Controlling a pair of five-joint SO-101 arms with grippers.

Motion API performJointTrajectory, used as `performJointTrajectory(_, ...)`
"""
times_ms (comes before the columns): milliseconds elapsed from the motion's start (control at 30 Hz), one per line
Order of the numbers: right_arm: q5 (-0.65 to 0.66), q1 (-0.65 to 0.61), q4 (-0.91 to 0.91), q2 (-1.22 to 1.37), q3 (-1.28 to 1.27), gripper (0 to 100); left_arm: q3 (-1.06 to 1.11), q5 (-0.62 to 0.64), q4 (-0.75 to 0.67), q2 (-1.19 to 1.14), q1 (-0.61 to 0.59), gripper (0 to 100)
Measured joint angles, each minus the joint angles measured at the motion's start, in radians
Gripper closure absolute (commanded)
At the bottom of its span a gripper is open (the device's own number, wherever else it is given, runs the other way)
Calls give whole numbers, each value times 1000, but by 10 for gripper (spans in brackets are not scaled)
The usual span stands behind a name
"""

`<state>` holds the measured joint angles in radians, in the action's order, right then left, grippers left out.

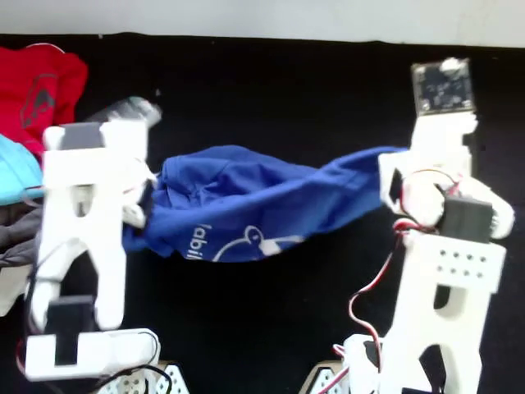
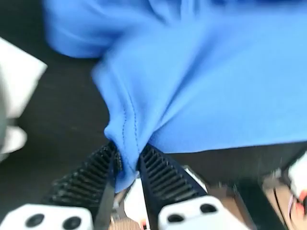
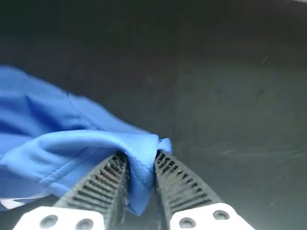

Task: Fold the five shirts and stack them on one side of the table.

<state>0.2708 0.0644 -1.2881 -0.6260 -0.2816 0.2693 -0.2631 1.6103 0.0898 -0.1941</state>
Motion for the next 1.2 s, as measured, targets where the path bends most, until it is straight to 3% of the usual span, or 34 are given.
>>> performJointTrajectory(233,2,5,98,-107,-265,993,83,0,-17,-241,129,809)
performJointTrajectory(500,91,28,110,-365,-474,993,138,-163,87,-152,172,801)
performJointTrajectory(633,94,43,110,-411,-531,993,287,-203,-46,-5,178,801)
performJointTrajectory(900,100,43,110,-414,-537,993,649,-213,-480,170,163,801)
performJointTrajectory(1200,100,43,110,-414,-537,993,689,-213,-560,183,43,801)
